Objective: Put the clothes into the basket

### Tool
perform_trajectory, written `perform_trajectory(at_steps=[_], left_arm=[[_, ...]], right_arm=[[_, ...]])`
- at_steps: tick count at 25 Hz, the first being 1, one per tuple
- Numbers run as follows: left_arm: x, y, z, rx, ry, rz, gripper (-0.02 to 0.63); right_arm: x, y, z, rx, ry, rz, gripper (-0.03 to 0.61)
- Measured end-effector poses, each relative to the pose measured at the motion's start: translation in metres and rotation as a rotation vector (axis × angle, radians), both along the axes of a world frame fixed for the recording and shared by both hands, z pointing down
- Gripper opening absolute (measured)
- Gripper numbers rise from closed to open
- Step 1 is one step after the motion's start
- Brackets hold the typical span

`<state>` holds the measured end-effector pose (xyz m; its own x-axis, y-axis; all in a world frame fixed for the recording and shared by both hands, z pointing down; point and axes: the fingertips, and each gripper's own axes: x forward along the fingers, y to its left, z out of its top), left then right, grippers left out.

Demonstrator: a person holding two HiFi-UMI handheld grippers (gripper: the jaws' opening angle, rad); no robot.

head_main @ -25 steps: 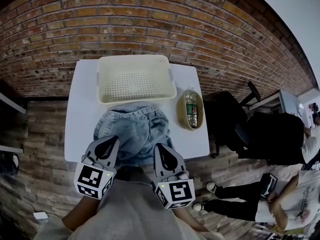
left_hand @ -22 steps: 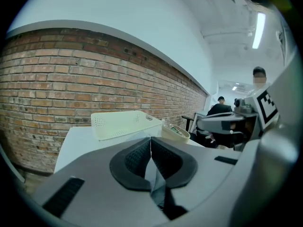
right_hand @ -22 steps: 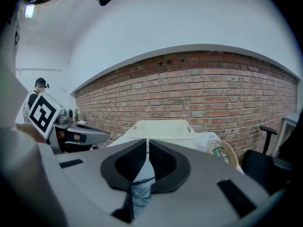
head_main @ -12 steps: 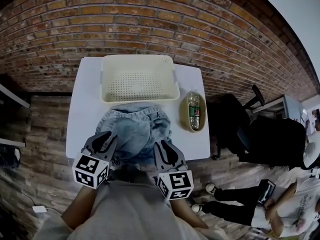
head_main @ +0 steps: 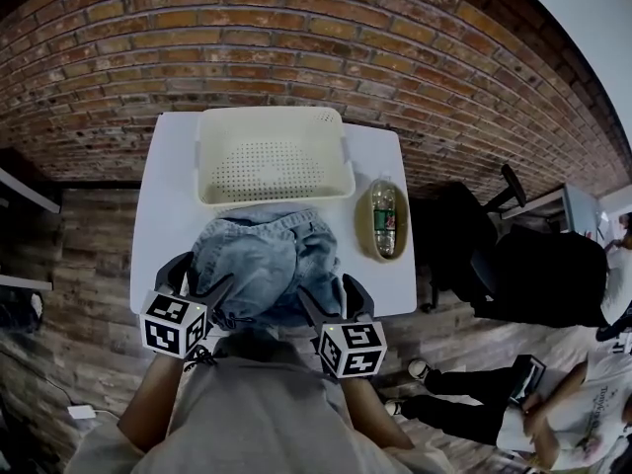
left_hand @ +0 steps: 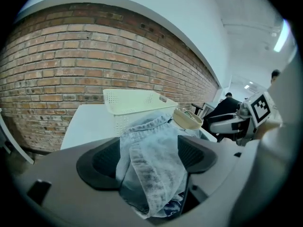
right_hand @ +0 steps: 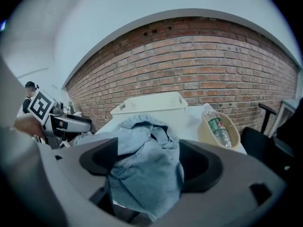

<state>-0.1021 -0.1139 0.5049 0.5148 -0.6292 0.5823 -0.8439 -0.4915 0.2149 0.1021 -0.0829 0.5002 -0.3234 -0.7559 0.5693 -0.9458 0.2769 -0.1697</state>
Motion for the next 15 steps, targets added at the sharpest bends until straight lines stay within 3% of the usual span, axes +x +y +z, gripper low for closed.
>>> perform_trajectory(at_steps=[8, 15], left_arm=[[-0.006, -0.005, 0.028, -0.099, 0.012, 0.035, 0.46], [-0.015, -0.01, 0.052, -0.189, 0.01, 0.044, 0.47]], right_arm=[[0.006, -0.005, 0.033, -0.123, -0.05, 0.007, 0.511], [0.01, -0.014, 0.053, -0.198, -0.035, 0.003, 0.523]])
